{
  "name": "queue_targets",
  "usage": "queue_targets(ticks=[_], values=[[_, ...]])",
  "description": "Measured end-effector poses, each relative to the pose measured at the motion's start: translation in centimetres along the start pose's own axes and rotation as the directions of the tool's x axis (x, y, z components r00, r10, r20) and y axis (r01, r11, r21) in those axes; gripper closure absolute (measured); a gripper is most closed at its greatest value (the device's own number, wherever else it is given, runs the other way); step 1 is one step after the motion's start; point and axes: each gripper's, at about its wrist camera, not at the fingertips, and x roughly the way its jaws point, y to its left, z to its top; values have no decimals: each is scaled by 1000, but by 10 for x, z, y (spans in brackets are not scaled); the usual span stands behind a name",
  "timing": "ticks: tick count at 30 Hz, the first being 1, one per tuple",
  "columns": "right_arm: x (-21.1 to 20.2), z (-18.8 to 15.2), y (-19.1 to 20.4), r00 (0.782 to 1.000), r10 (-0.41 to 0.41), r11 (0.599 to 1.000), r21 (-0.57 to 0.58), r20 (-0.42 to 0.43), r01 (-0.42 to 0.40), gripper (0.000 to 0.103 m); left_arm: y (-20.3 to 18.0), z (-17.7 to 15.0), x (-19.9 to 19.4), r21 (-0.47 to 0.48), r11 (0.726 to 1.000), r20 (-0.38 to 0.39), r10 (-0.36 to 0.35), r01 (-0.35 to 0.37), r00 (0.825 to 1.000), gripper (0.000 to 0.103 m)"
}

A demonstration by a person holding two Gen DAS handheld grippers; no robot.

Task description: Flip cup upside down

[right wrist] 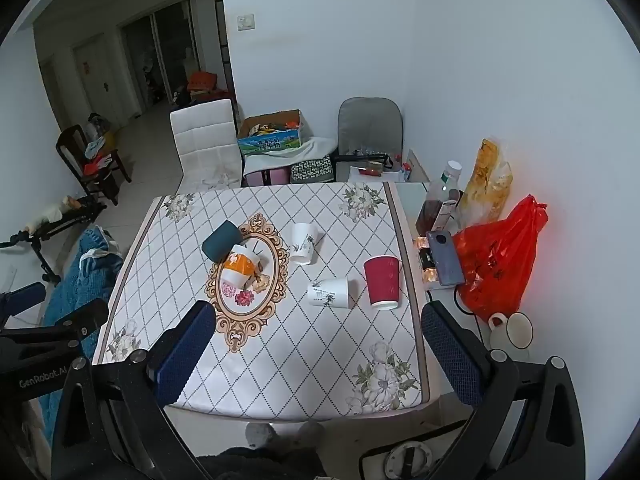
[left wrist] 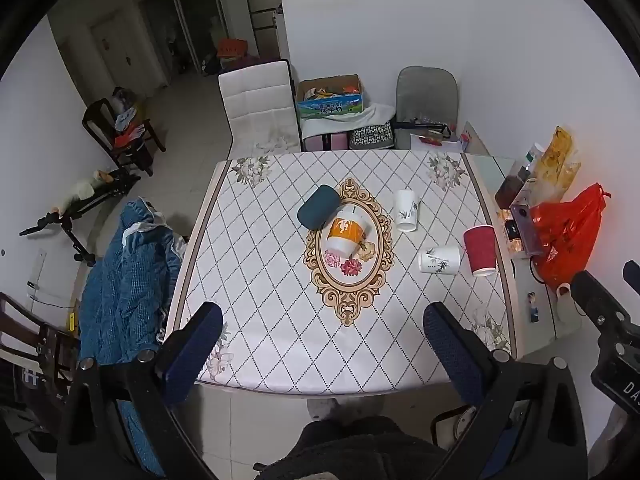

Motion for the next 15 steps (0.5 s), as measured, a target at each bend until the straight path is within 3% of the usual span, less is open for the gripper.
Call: queue_targets(ticks=[15], values=[[-2, 1, 0, 1000, 3, 1000, 4, 15, -4, 0, -2, 0, 1, 0, 1000, 14, 2, -2, 1000, 0]])
